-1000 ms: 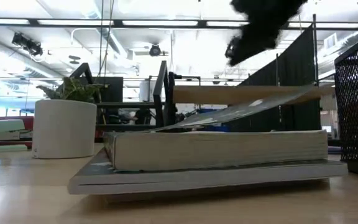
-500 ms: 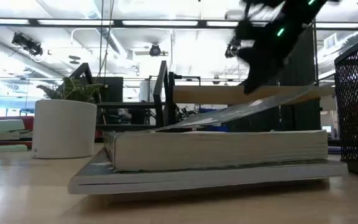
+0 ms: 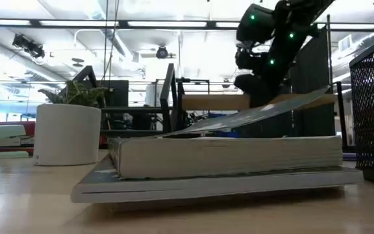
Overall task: Stock shelves
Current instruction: Move the shelf to the top right of the table, then remove the yellow scented candle from under the shelf
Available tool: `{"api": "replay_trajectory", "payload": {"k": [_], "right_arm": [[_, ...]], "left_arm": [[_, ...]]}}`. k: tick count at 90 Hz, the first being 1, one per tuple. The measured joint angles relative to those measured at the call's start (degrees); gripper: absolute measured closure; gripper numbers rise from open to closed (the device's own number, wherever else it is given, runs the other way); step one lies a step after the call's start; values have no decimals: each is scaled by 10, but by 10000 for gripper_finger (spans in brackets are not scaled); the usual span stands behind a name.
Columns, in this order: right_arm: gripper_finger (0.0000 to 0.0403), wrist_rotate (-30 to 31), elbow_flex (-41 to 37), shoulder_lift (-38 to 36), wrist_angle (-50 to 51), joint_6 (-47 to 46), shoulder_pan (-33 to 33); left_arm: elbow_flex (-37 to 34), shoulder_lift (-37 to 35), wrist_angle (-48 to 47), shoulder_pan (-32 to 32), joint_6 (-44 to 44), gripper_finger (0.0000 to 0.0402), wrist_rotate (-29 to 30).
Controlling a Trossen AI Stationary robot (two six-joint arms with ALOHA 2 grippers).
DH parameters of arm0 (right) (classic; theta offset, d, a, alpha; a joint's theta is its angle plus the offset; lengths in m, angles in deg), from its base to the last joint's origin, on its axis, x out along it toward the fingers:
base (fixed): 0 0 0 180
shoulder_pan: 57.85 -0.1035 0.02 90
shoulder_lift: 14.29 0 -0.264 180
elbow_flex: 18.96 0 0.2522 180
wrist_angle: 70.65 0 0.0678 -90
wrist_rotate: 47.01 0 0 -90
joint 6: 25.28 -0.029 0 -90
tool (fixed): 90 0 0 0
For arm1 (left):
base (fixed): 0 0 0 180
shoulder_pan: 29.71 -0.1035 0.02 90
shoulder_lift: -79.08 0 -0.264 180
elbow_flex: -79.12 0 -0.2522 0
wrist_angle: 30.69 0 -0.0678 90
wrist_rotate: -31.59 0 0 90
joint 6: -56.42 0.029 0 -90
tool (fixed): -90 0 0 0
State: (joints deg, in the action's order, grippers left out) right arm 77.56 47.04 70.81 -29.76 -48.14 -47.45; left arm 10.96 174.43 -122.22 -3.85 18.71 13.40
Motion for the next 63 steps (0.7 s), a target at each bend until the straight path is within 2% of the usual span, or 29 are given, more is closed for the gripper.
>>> {"api": "replay_trajectory", "payload": {"k": [11, 19, 27, 37, 49, 63], "right_arm": [[403, -1, -2, 0, -3, 10, 1], [403, -27, -2, -3, -1, 10, -15], [403, -63, -2, -14, 4, 10, -52], [401, -66, -2, -28, 29, -11, -110], [386, -38, -19, -41, 77, -104, -184], [335, 14, -107, -53, 84, -282, -285]], "left_arm": [[0, 0, 1, 0, 0, 402, -10], [0, 0, 1, 0, 0, 402, -10], [0, 0, 2, 0, 0, 402, -10], [0, 0, 3, 0, 0, 402, -10], [0, 0, 4, 0, 0, 402, -10], [0, 0, 2, 0, 0, 402, -10]]}}
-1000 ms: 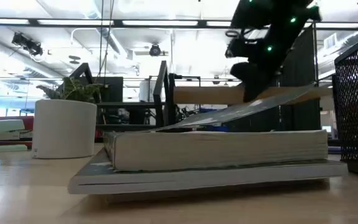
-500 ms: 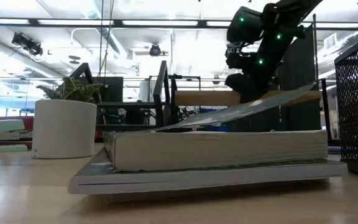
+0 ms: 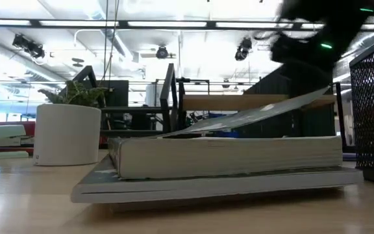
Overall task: Stock shelves
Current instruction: Remove the yellow scented candle from under the shelf
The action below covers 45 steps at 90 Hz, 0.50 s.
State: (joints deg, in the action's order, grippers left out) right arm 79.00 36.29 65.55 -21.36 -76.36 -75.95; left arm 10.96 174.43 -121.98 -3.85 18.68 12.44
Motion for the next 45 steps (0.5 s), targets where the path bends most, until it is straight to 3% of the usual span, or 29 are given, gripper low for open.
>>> {"api": "replay_trajectory", "payload": {"k": [24, 31, 45], "right_arm": [[185, 169, -130, 0, -38, -257, -107], [130, 207, -158, 0, -51, -309, -103], [35, 201, -200, 0, -65, -377, -52]], "left_arm": [[0, 0, 1, 0, 0, 402, 0], [0, 0, 2, 0, 0, 402, 0], [0, 0, 5, 0, 0, 402, 0]]}}
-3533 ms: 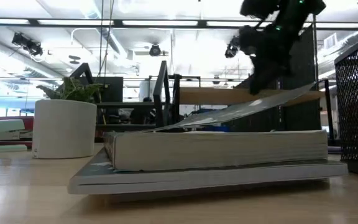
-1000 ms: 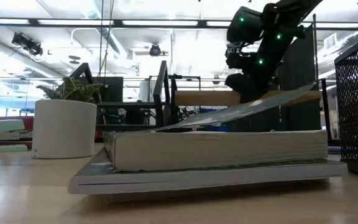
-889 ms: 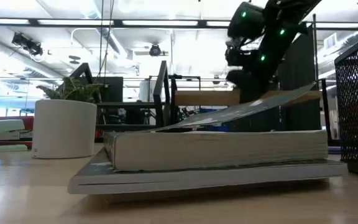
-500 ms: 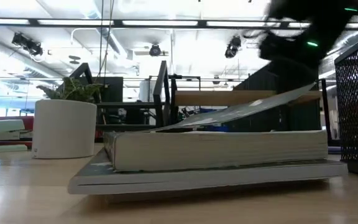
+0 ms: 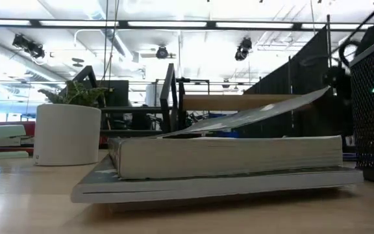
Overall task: Stock shelves
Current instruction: Remove the yellow scented candle from under the shelf
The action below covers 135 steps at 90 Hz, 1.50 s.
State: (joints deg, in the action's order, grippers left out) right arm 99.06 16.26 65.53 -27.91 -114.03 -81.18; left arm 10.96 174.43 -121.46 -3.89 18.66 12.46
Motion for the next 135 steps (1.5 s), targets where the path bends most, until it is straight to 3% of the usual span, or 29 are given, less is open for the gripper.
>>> {"api": "replay_trajectory", "payload": {"k": [10, 32, 55, 71, 101, 135], "right_arm": [[7, -2, -23, 0, -44, -3, 43], [22, -2, -57, 0, -196, 125, 120], [16, 3, -72, 0, -259, 195, 194], [16, 2, -89, 0, -339, 259, 221], [12, -11, -90, 1, -386, 362, 264], [14, -70, -90, 23, -482, 481, 321]], "left_arm": [[0, 0, 0, 0, 0, 402, 0], [0, 0, 5, 0, 0, 402, 0], [0, 0, 5, 0, 0, 402, 0], [0, 0, 5, 0, 0, 402, 0], [0, 0, 6, 0, 0, 402, 0], [0, 0, 9, 0, 0, 402, 0]]}}
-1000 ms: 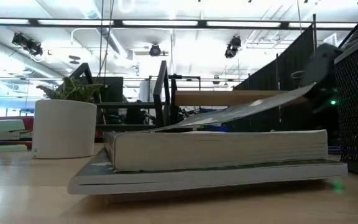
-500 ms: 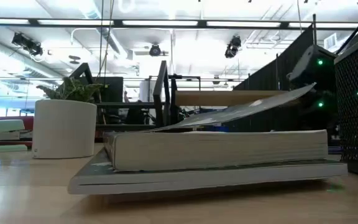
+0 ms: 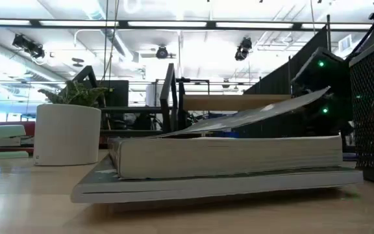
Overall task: Stock shelves
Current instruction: Remove the yellow scented candle from under the shelf
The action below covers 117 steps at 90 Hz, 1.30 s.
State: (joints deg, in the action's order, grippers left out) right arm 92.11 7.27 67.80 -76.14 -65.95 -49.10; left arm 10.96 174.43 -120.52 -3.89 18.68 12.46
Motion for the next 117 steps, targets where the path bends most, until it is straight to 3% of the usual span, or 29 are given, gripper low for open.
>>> {"api": "replay_trajectory", "payload": {"k": [30, 43, 58, 70, 78, 91, 106, 117], "right_arm": [[35, -73, 0, 54, -94, 92, 46], [73, -95, 0, 63, -117, 109, 53], [144, -111, 1, 63, -113, 118, 55], [146, -119, 1, 61, -113, 122, 47], [146, -141, 4, 48, -103, 122, 33], [146, -225, 25, -2, -65, 141, -9], [146, -230, 84, -68, 49, 147, -80], [146, -248, 131, -98, 72, 163, -139]], "left_arm": [[0, 0, 0, 0, 0, 402, -3], [0, 0, 0, 0, 0, 402, -3], [0, 0, 0, 0, 0, 402, -5], [0, 0, 0, 0, 0, 402, -6], [0, 0, 0, 0, 0, 402, -6], [0, 0, 0, 1, 0, 402, -9], [0, 0, 0, 2, 0, 402, -34], [0, 0, 1, 8, -2, 402, -36]]}}
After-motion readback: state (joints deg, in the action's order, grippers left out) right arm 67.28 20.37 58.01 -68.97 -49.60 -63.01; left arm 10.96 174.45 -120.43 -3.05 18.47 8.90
